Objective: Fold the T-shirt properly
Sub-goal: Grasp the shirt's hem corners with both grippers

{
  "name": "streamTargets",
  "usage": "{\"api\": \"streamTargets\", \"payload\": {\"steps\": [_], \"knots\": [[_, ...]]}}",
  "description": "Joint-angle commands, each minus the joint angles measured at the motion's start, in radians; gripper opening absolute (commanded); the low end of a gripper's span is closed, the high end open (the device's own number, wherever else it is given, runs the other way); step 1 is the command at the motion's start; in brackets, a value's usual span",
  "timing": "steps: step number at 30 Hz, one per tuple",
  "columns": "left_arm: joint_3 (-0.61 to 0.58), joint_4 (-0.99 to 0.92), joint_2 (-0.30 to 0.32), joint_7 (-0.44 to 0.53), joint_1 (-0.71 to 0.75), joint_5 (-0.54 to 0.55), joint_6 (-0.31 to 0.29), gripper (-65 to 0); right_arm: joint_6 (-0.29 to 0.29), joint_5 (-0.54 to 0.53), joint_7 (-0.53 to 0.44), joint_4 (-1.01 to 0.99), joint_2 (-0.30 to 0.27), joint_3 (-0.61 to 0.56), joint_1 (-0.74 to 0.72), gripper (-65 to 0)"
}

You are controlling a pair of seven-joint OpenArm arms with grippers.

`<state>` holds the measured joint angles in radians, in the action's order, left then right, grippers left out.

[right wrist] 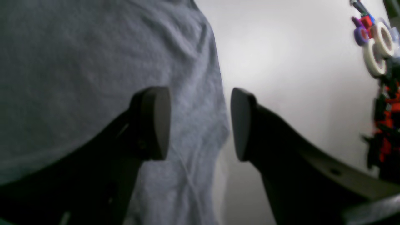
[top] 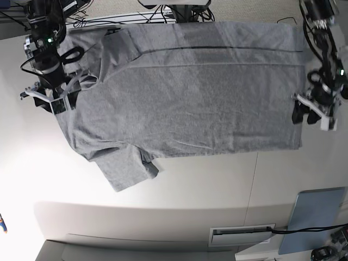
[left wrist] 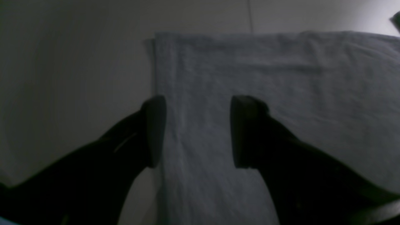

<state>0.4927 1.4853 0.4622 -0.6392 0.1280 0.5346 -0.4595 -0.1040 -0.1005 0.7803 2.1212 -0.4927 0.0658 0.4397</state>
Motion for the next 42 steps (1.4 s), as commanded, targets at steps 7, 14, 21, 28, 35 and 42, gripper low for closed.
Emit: {"api": "streamTargets", "payload": {"steps": [7,14,21,28,35,42], "knots": [[-0.136,-0.278,0.051,0.023,-0.273,-0.071,0.12,-31.3,-0.035,0.001,-0.021,0.017,0.026,0.005,-0.024,-34.1],[-0.144,-0.51,0.048,0.035,-0.466,-0.132,0.121,-31.3,-0.036,-0.001,-0.011,0.017,0.035,0.005,-0.024,-34.1],[-0.144,-0.747,0.047,0.072,-0.575,-0.167,0.082,-31.3,-0.036,-0.001,-0.011,0.017,0.035,0.005,-0.024,-34.1],[-0.144,-0.81,0.039,0.04,-0.588,-0.176,-0.047,-31.5,-0.036,-0.001,-0.01,0.017,0.035,0.005,-0.031,-34.1],[-0.144,-0.81,0.037,0.003,-0.588,-0.176,-0.1,-49.4,-0.036,-0.001,-0.011,0.017,0.035,0.005,-0.042,-34.1],[-0.144,-0.81,0.037,-0.001,-0.588,-0.177,-0.152,-65.0,-0.039,-0.001,-0.01,-0.002,0.035,0.005,-0.078,-34.1]]}}
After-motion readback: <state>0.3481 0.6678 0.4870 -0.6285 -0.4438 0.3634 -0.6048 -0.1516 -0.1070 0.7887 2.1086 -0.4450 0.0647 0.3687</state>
